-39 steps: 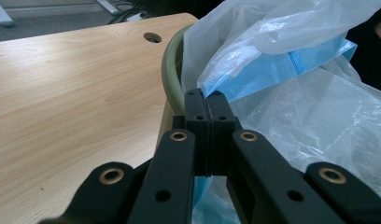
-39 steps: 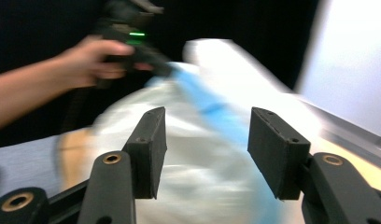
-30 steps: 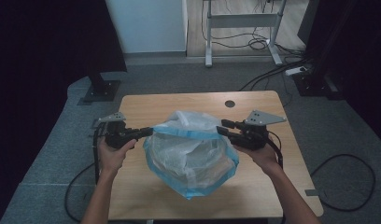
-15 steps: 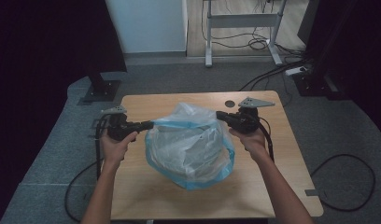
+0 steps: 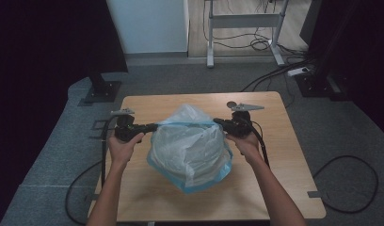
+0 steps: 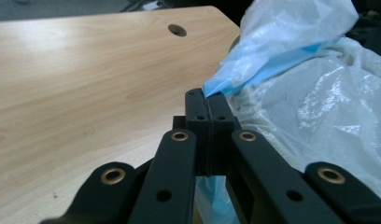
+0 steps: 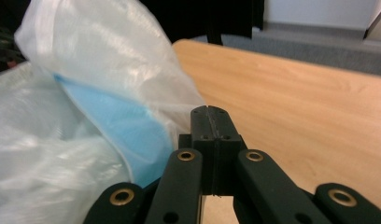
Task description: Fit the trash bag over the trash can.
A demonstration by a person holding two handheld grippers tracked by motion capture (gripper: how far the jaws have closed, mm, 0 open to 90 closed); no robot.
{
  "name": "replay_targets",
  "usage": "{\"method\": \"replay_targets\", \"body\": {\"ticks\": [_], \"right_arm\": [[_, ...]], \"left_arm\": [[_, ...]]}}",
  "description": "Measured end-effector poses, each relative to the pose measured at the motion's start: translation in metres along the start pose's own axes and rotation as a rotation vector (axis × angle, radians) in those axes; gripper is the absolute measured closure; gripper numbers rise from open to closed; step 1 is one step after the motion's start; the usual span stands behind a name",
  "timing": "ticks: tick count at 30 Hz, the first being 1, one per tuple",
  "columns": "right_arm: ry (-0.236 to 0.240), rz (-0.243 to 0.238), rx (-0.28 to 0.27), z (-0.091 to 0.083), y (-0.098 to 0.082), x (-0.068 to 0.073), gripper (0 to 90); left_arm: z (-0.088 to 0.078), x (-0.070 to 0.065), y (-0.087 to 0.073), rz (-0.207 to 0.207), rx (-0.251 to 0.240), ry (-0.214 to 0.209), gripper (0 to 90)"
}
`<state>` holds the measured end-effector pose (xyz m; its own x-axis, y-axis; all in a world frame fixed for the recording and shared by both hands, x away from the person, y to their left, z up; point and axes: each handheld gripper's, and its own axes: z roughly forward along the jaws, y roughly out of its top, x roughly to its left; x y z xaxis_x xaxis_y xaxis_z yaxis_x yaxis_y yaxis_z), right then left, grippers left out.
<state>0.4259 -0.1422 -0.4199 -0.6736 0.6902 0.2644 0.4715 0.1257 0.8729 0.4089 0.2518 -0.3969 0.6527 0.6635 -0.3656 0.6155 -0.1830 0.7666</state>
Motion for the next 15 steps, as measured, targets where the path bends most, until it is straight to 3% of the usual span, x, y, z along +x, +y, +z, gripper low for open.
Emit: {"method": "replay_targets", "body": {"ticks": [10, 15], "right_arm": [[0.011, 0.028, 0.066, 0.018, -0.009, -0.002, 89.2], [-0.012, 0.052, 0.095, 0.022, -0.011, -0.006, 89.2]], "left_arm": [[0.011, 0.002, -0.001, -0.024, 0.046, -0.01, 90.0], [0.016, 0.003, -0.001, -0.037, 0.081, 0.012, 90.0]]}}
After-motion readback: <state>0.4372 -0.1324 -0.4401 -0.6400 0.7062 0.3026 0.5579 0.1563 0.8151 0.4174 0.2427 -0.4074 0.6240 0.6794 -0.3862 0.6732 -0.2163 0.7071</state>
